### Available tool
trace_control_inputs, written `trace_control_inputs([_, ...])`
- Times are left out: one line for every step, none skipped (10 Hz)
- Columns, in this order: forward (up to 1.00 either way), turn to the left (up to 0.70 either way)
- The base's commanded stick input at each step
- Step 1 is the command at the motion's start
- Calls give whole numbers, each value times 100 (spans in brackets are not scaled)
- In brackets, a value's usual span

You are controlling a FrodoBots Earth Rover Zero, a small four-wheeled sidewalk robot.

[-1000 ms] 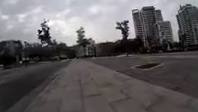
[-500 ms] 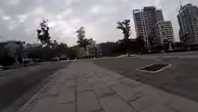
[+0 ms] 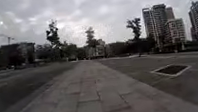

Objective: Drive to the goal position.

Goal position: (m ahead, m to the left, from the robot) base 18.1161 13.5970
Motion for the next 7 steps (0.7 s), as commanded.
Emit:
trace_control_inputs([100, 0])
trace_control_inputs([100, 0])
trace_control_inputs([100, 0])
trace_control_inputs([100, 0])
trace_control_inputs([100, 0])
trace_control_inputs([100, 0])
trace_control_inputs([100, 0])
